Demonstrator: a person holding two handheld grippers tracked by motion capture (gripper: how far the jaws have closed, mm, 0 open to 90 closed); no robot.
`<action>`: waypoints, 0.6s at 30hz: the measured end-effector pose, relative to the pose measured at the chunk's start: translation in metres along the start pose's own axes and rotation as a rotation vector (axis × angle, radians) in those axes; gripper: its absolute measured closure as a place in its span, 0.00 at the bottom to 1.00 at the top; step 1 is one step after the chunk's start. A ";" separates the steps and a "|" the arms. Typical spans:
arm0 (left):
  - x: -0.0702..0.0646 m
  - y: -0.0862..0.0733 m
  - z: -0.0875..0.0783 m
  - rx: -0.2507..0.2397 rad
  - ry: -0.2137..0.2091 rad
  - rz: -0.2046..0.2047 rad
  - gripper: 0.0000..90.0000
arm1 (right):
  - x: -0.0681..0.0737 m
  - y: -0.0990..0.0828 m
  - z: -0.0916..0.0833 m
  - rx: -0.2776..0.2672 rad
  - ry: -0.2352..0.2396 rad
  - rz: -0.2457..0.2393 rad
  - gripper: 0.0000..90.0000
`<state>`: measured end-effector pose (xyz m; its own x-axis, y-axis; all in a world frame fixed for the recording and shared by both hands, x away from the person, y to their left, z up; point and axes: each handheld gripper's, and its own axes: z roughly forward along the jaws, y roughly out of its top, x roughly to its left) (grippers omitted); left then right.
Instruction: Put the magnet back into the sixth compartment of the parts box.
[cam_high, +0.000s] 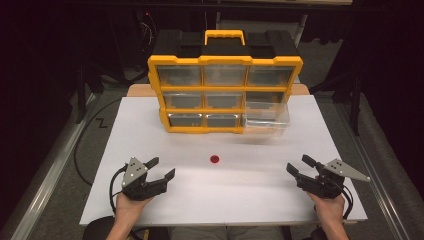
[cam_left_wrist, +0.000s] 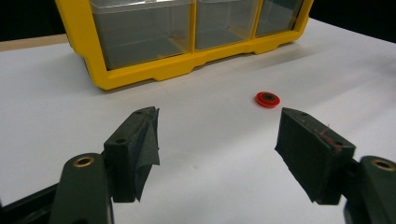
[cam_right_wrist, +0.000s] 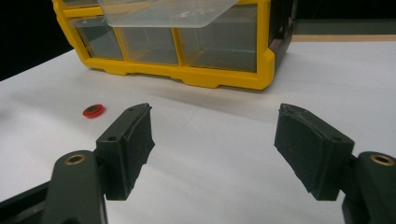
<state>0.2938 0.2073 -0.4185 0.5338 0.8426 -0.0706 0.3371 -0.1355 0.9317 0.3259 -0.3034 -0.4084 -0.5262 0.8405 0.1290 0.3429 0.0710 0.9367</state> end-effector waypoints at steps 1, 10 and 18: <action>0.000 0.000 0.000 0.000 0.000 0.000 0.33 | 0.000 0.001 0.001 -0.001 0.002 -0.005 0.33; 0.000 0.000 0.001 0.006 0.004 0.004 0.33 | 0.005 0.005 0.008 0.011 0.010 -0.048 0.33; 0.000 0.000 0.000 0.005 0.003 0.006 0.33 | 0.011 0.010 0.014 0.007 0.020 -0.085 0.32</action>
<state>0.2940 0.2071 -0.4189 0.5338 0.8432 -0.0642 0.3381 -0.1432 0.9302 0.3342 -0.2862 -0.4022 -0.5688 0.8206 0.0556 0.3019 0.1455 0.9422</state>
